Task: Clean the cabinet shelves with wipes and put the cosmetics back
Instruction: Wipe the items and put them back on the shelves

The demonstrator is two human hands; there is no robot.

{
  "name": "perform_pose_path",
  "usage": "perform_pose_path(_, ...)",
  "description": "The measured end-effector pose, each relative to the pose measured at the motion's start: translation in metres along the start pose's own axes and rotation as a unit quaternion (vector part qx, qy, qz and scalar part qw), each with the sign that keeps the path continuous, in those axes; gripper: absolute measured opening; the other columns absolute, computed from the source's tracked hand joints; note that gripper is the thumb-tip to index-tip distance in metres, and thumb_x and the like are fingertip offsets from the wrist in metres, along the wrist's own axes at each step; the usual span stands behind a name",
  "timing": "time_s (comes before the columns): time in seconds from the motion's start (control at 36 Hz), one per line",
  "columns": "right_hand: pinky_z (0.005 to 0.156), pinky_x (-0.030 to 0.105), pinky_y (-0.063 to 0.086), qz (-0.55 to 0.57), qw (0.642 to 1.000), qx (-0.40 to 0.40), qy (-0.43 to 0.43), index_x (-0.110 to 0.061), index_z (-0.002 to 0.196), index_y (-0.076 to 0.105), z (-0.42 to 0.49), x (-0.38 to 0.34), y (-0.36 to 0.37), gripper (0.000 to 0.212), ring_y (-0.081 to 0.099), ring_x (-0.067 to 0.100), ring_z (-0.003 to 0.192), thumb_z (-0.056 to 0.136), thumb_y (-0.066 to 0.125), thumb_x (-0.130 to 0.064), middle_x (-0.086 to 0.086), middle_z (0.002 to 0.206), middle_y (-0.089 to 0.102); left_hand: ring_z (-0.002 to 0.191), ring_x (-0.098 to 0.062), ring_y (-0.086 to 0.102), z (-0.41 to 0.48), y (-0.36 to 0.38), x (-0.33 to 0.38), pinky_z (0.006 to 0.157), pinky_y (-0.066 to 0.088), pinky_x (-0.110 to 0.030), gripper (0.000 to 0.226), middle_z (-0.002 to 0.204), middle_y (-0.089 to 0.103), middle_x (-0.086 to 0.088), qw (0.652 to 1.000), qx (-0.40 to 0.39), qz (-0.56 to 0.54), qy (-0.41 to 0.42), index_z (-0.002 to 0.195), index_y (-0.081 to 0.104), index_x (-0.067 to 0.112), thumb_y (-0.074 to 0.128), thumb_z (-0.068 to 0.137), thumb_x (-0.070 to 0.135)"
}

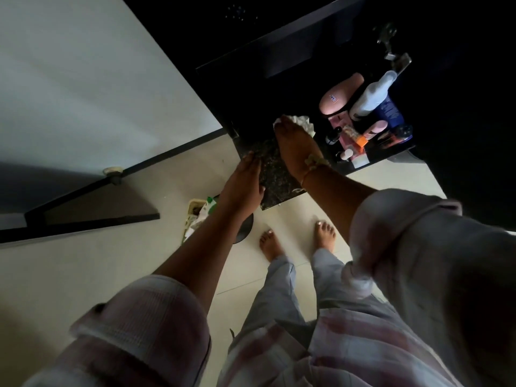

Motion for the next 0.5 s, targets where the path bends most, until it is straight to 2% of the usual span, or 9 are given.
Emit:
perform_pose_path(0.08,0.1,0.047,0.044,-0.018,0.999,0.045,-0.005,0.003,0.128,0.053,0.004,-0.008,-0.009,0.059,0.055,0.041,0.115,0.085,0.017,-0.013,0.025,0.131,0.053,0.146,-0.029,0.019,-0.007,-0.001,-0.008,0.118,0.023,-0.037,0.076,0.156,0.023,-0.016,0.999,0.034,-0.009,-0.011,0.15,0.021,0.002,0.064,0.088,0.016)
perform_pose_path(0.17,0.108,0.041,0.037,0.015,0.999,-0.02,-0.041,-0.007,0.139,0.045,-0.013,-0.025,0.007,0.055,0.041,0.031,0.133,0.093,0.02,-0.024,0.012,0.146,0.043,0.145,-0.031,0.021,-0.015,-0.002,-0.018,0.118,0.022,-0.037,0.075,0.154,0.026,-0.018,0.997,0.062,-0.026,-0.031,0.149,0.023,0.002,0.064,0.087,0.013)
perform_pose_path(0.22,0.11,0.036,0.037,0.016,0.982,-0.036,-0.183,-0.008,0.141,0.044,-0.043,-0.052,0.04,0.048,0.038,0.027,0.137,0.097,0.038,-0.026,0.008,0.146,0.043,0.145,-0.03,0.022,-0.019,-0.003,-0.021,0.118,0.021,-0.036,0.071,0.154,0.027,-0.018,0.995,0.077,-0.041,-0.04,0.148,0.025,0.004,0.062,0.088,0.01)
perform_pose_path(0.25,0.109,0.03,0.038,-0.029,0.978,-0.115,-0.171,-0.014,0.138,0.049,-0.06,-0.048,0.059,0.045,0.043,0.021,0.134,0.097,0.04,-0.029,0.002,0.143,0.049,0.145,-0.029,0.021,-0.022,-0.004,-0.021,0.118,0.02,-0.036,0.069,0.154,0.027,-0.018,0.995,0.079,-0.048,-0.045,0.148,0.026,0.005,0.061,0.089,0.009)
perform_pose_path(0.31,0.098,0.012,0.043,-0.006,0.984,-0.083,-0.157,-0.041,0.122,0.063,-0.076,-0.04,0.064,0.048,0.054,-0.004,0.119,0.099,0.021,-0.032,-0.024,0.127,0.06,0.145,-0.028,0.021,-0.025,-0.004,-0.019,0.118,0.018,-0.034,0.065,0.154,0.029,-0.016,0.993,0.084,-0.063,-0.045,0.147,0.03,0.006,0.061,0.089,0.007)
perform_pose_path(0.33,0.093,0.007,0.043,0.024,0.981,-0.108,-0.159,-0.049,0.115,0.064,-0.091,-0.039,0.071,0.052,0.055,-0.011,0.113,0.099,0.019,-0.03,-0.031,0.122,0.06,0.145,-0.028,0.022,-0.027,-0.005,-0.018,0.117,0.017,-0.032,0.065,0.153,0.03,-0.016,0.993,0.088,-0.073,-0.042,0.146,0.032,0.005,0.062,0.088,0.006)
perform_pose_path(0.39,0.102,0.011,0.038,-0.018,0.98,-0.111,-0.166,-0.04,0.128,0.059,-0.115,-0.031,0.085,0.05,0.052,-0.004,0.122,0.091,0.032,-0.019,-0.023,0.132,0.057,0.144,-0.027,0.024,-0.03,-0.004,-0.016,0.114,0.017,-0.029,0.067,0.153,0.03,-0.015,0.992,0.087,-0.079,-0.04,0.146,0.033,0.006,0.064,0.086,0.006)
perform_pose_path(0.44,0.113,0.024,0.032,-0.105,0.968,-0.099,-0.203,-0.021,0.144,0.041,-0.126,-0.023,0.083,0.066,0.043,0.011,0.135,0.081,0.036,0.0,-0.006,0.146,0.047,0.144,-0.027,0.023,-0.031,-0.003,-0.018,0.11,0.016,-0.024,0.068,0.154,0.028,-0.014,0.992,0.089,-0.082,-0.042,0.147,0.031,0.007,0.064,0.087,0.006)
perform_pose_path(0.5,0.114,0.034,0.029,-0.027,0.984,-0.045,-0.17,-0.013,0.139,0.048,-0.106,-0.017,0.06,0.062,0.048,0.022,0.132,0.079,0.041,0.0,0.006,0.142,0.053,0.145,-0.026,0.022,-0.032,-0.002,-0.02,0.11,0.018,-0.025,0.067,0.155,0.027,-0.014,0.992,0.093,-0.076,-0.046,0.147,0.03,0.007,0.062,0.088,0.006)
Point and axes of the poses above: each hand's wrist, its own z-axis towards the middle knuckle, its own y-axis out of the palm, x = y × z, the point moved 9 cm from there along z, towards the middle knuckle
